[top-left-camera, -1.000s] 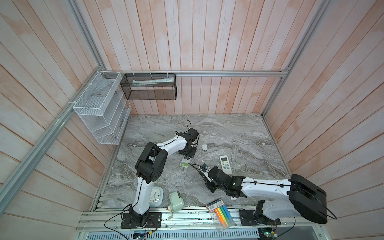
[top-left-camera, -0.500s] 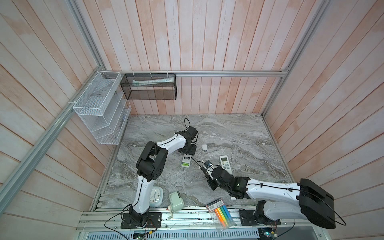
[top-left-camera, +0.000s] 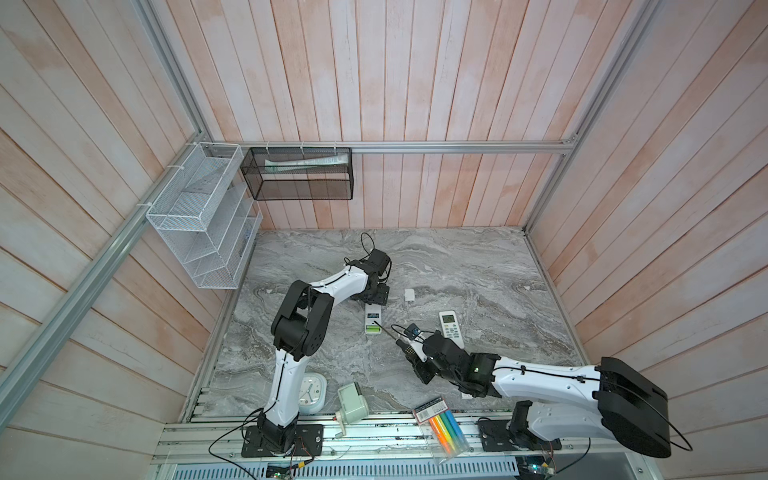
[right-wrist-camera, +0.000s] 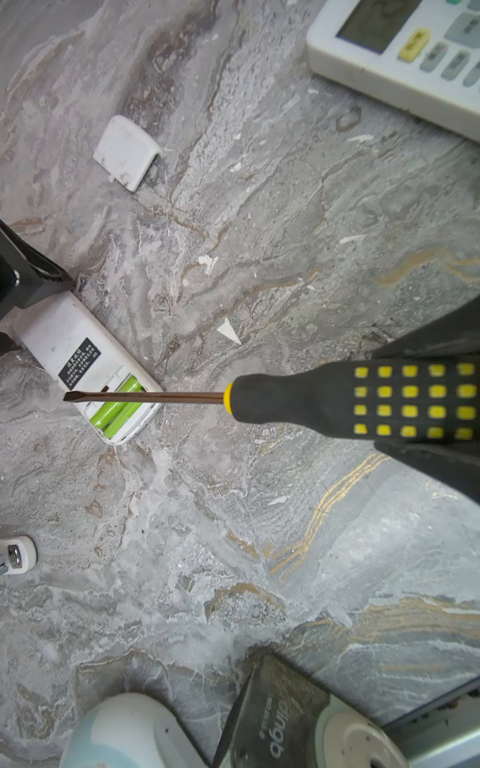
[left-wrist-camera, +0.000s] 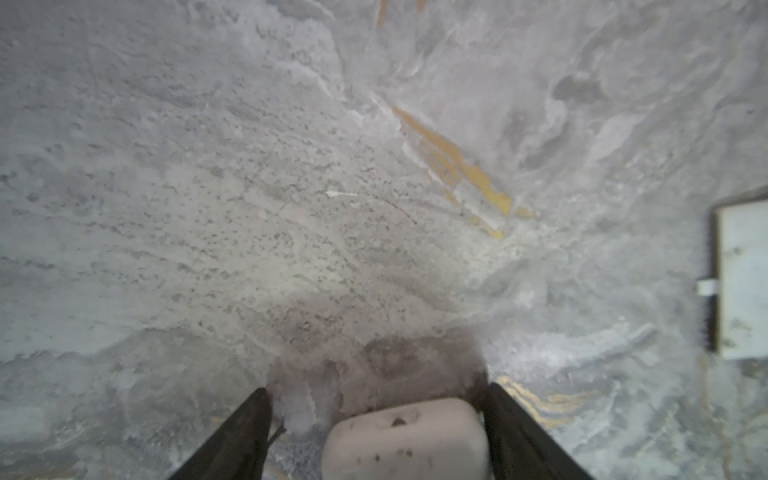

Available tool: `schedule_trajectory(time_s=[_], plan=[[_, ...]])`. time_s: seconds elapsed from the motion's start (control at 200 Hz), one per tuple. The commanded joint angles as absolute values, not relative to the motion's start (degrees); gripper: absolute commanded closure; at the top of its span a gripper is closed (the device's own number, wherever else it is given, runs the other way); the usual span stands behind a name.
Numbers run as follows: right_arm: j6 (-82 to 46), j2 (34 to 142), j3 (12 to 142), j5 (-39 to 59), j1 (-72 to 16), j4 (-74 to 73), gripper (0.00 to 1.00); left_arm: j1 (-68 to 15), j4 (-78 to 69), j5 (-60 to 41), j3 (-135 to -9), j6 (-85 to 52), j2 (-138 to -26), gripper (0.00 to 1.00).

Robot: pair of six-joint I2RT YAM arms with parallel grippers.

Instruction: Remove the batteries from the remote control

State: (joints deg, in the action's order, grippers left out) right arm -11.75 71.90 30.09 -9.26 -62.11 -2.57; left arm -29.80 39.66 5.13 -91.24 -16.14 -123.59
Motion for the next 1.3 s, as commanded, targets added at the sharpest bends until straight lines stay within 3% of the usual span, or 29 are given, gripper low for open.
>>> schedule_trajectory(time_s=[0.0,0.76,1.05,1.295], plan=[[-11.2,72.6,32.6,-7.2,-62.1,-2.3,1.00,-28.3,45.0,7.2,-87.3,-17.1,-126.6,0.19],[-12.2,82.2,36.2,-2.7,-60.7,-1.2,1.00,-26.5,42.2,6.4,-72.4,-19.0,-115.1,0.24],[-13.6,79.6,34.1,-4.4,-57.5,0.5,1.00,-26.9,38.7,0.8,-66.7,-19.5,-109.6,0.34],[-12.6,76.4,32.6,-2.9,-56.7,2.3,1.00,-27.9,37.5,0.1,-64.8,-19.3,-106.5,0.34]])
